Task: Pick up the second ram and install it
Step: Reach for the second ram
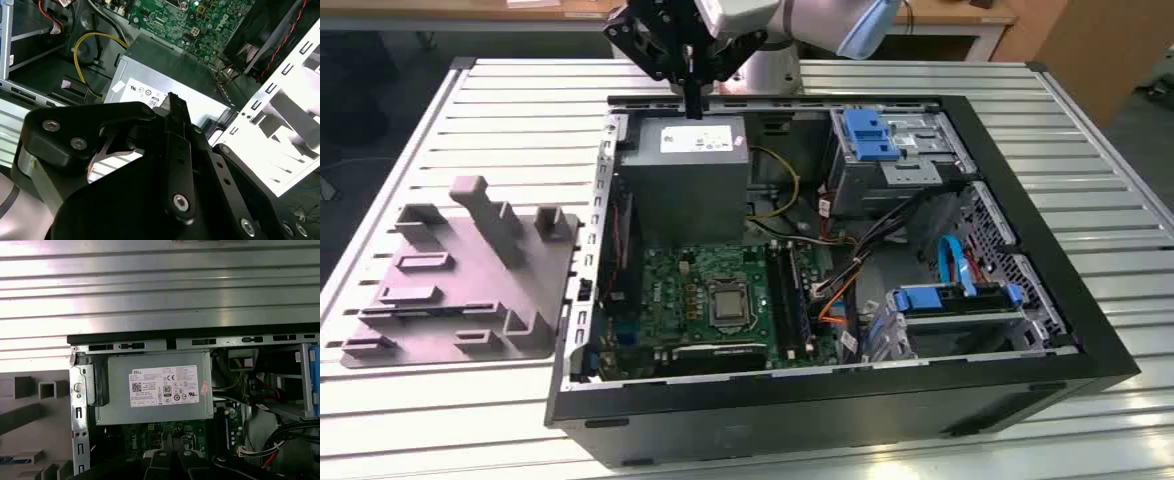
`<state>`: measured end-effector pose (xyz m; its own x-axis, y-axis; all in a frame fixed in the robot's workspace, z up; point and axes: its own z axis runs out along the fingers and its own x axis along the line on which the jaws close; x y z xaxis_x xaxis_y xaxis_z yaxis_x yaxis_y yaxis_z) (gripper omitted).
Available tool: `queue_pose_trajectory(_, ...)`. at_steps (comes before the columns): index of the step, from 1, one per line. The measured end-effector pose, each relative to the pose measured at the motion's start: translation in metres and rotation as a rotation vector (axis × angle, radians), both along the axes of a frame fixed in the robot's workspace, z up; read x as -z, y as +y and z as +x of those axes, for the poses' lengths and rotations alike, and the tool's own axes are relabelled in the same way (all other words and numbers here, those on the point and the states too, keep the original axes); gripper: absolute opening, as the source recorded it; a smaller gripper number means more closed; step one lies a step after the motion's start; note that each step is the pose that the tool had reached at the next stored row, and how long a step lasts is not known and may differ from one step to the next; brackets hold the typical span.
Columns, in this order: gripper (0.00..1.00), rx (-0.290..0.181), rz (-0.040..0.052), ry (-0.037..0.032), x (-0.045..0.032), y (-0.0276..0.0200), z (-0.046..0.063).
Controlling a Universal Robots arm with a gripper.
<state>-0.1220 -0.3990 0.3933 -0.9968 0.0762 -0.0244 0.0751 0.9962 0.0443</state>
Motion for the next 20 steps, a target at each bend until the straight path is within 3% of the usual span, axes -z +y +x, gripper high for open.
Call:
queue_pose_trajectory(13,0.1,0.0,0.0,-0.0001,0.0,0.0,0.0)
queue_pose_trajectory(20,0.1,0.0,0.0,-0.0001,0.0001,0.0,-0.012)
